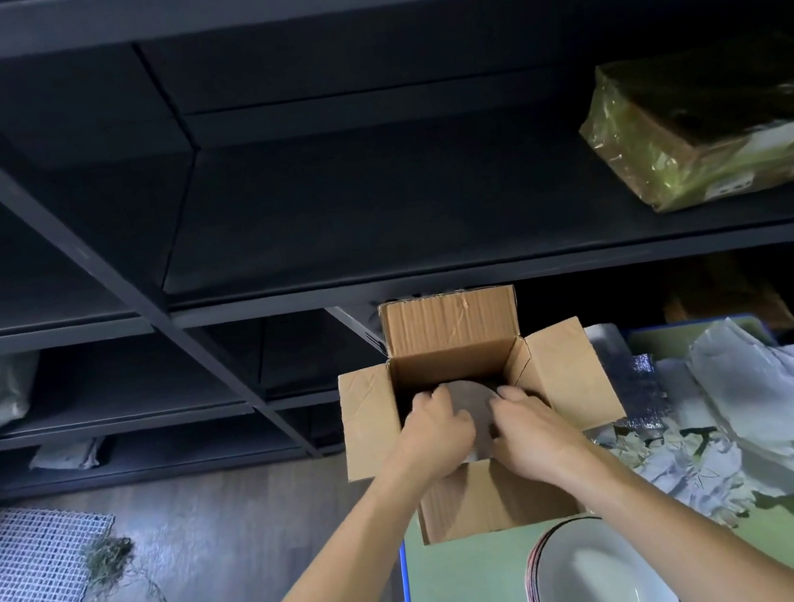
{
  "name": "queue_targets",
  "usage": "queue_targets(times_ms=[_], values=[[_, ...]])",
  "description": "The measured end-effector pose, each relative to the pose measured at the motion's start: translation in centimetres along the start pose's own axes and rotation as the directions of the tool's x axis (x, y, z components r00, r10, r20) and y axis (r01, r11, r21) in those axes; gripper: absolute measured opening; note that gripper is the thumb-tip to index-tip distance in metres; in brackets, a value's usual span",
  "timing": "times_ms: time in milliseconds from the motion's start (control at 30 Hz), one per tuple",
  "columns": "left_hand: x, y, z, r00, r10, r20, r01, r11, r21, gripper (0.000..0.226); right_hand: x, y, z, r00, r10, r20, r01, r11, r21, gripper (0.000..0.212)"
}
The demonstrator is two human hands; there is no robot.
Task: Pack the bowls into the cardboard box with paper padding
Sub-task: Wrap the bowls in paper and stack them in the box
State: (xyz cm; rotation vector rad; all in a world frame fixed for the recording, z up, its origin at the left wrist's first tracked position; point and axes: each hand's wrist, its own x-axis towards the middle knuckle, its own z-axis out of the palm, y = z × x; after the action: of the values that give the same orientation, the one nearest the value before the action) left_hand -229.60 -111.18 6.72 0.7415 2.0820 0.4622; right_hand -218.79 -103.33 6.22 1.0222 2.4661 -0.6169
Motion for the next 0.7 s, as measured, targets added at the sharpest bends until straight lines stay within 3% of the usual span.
queue_targets(times_ms=[67, 233, 300, 367, 500, 567, 700], values=[[-1.4, -0.3, -0.1, 0.998, 0.059, 0.02, -0.06, 0.997, 0.056, 0.048, -0.8, 0.2, 0.0, 0.999, -0.026, 0.028, 0.027, 0.999, -0.024, 0.033], [-2.2, 0.0, 0.2, 1.0, -0.024, 0.018, 0.024, 1.0, -0.012, 0.041, -0.5, -0.7, -0.9, 0.989, 0.009, 0.145, 0.001, 0.998, -0.069, 0.028], [-2.3, 0.2, -0.1, 0.999, 0.018, 0.035, -0.02, 0.999, 0.04, 0.036, -0.1, -1.0, -1.0, 0.983, 0.036, 0.179, -0.02, 0.996, -0.089, 0.031], [-2.2, 0.4, -0.6, 0.99, 0.047, 0.134, -0.069, 0.985, 0.161, 0.035, 0.2, -1.2, -0.9, 0.982, 0.068, 0.178, -0.053, 0.995, -0.086, 0.032], [-1.5, 0.5, -0.8, 0.985, 0.029, 0.168, -0.047, 0.993, 0.107, 0.036, 0.5, -1.4, -0.8, 0.982, 0.092, 0.167, -0.075, 0.992, -0.102, 0.032], [-1.6, 0.4, -0.6, 0.995, -0.01, 0.101, 0.01, 1.0, 0.004, 0.036, 0.2, -1.4, -0.8, 0.987, 0.085, 0.137, -0.071, 0.992, -0.1, 0.033], [-2.3, -0.2, -0.2, 0.992, 0.121, 0.035, -0.123, 0.989, 0.082, 0.04, -0.8, -1.3, -0.8, 0.997, 0.049, 0.052, -0.044, 0.995, -0.093, 0.028]])
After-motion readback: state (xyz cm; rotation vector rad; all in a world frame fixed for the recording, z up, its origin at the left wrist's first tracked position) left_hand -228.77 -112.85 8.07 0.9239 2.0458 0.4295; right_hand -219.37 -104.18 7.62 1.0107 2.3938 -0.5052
